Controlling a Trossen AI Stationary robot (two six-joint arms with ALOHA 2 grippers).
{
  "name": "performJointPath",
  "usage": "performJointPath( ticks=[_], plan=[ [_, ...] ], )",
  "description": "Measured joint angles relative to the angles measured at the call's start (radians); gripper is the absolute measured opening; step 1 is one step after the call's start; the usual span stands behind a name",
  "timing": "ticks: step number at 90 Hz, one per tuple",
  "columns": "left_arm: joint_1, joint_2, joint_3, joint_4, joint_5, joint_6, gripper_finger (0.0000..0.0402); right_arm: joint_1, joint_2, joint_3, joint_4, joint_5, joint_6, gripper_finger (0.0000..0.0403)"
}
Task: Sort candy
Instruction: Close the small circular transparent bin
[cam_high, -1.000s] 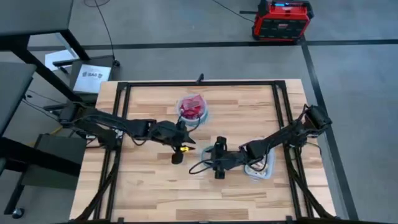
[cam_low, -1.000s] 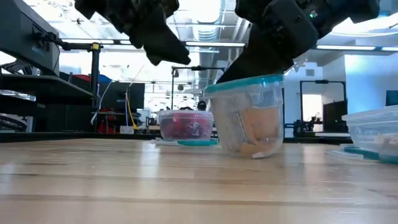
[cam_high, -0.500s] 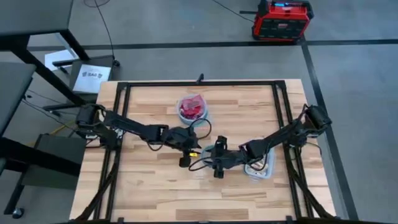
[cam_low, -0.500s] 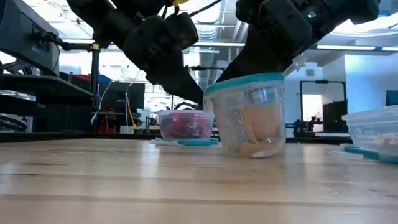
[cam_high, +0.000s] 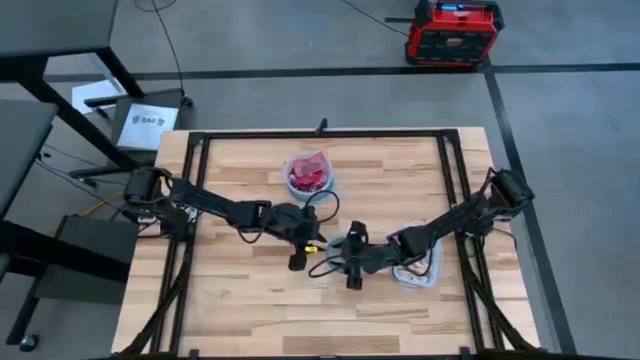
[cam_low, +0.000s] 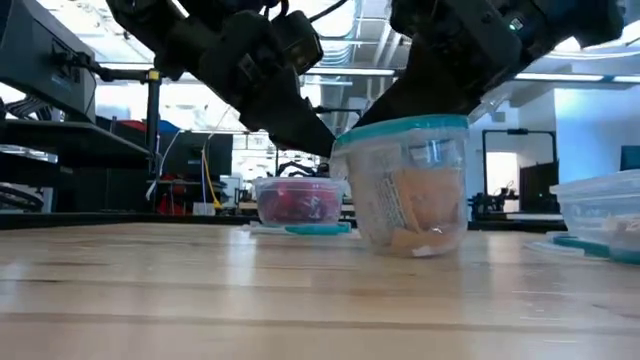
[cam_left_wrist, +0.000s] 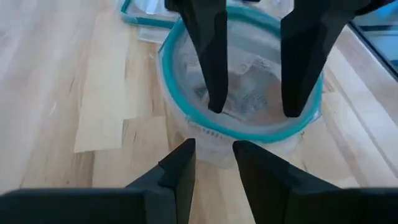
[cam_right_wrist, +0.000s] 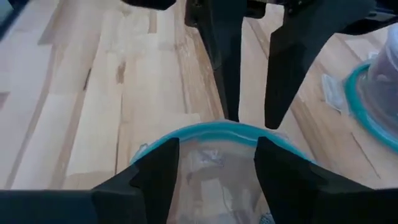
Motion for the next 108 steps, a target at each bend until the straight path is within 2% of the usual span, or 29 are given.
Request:
performJointPath(
  ticks=[54, 72, 97, 108],
  plan=[
    [-0.003, 0.144, 0.001, 0.198, 0.054, -0.053, 0.0107, 0.035, -0.002, -0.023, 0.012, 0.043, 0.012, 0.0193],
    [-0.003, 0.108, 0.01, 0.094, 0.041, -0.034, 0.0107, 0.042, -0.003, -0.033, 0.057, 0.053, -0.011, 0.0193],
    [-0.004, -0.018, 0.013, -0.134, -0.003, 0.028, 0.0107, 0.038, -0.098, -0.014, 0.022, 0.052, -0.083, 0.0193],
    [-0.004, -0.078, 0.012, -0.177, -0.015, 0.068, 0.0107, 0.04, -0.158, -0.012, -0.005, 0.051, -0.077, 0.0193]
  ],
)
